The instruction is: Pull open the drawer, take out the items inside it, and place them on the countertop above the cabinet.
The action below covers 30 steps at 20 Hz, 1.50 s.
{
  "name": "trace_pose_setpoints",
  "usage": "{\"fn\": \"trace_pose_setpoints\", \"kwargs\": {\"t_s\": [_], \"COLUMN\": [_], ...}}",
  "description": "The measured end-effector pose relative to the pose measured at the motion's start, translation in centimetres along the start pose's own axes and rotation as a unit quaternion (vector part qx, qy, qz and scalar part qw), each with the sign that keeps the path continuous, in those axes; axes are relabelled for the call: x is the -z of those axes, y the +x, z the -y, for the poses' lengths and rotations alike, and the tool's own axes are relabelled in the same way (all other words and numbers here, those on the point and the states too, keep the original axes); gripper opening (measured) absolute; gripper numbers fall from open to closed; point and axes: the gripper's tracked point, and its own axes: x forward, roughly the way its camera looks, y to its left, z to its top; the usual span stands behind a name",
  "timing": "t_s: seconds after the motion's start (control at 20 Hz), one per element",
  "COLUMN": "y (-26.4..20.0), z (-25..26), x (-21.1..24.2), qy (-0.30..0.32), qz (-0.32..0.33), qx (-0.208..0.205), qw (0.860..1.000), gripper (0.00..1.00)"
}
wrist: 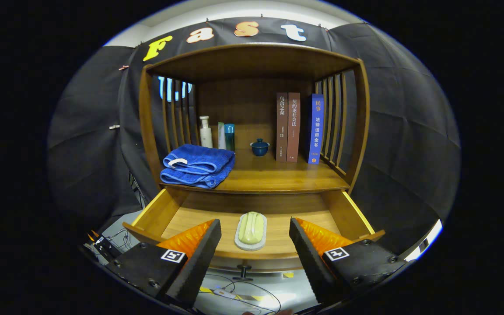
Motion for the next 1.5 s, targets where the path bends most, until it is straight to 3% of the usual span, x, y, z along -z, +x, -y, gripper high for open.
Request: {"fn": "trace_pose_setpoints", "kwargs": {"t_s": [0.25,0.6,0.75,0.95,1.1,1.15,1.3,1.5], "y": [7.4,14.2,15.8,16.9,17.2,17.0,16.7,15.9], "z": [-1.1,-0.2,-0.3,-0.1,-0.1,0.5,0.5,0.1], "x": [1.7,6.6,9.1,12.1,11.2,11.2,10.6,10.8], "qy": [0.04,0.032,0.039,0.034,0.017,0.002,-0.012,0.01], "qz": [-0.127,-0.25,-0.287,-0.328,-0.309,-0.315,-0.302,-0.295], "qx": [-0.024,-0.005,-0.001,0.007,0.008,0.023,0.017,0.008], "qw": [0.991,0.968,0.957,0.944,0.951,0.949,0.953,0.955], "gripper": [1.0,0.99,0.9,0.6,0.55,0.25,0.13,0.13]}}
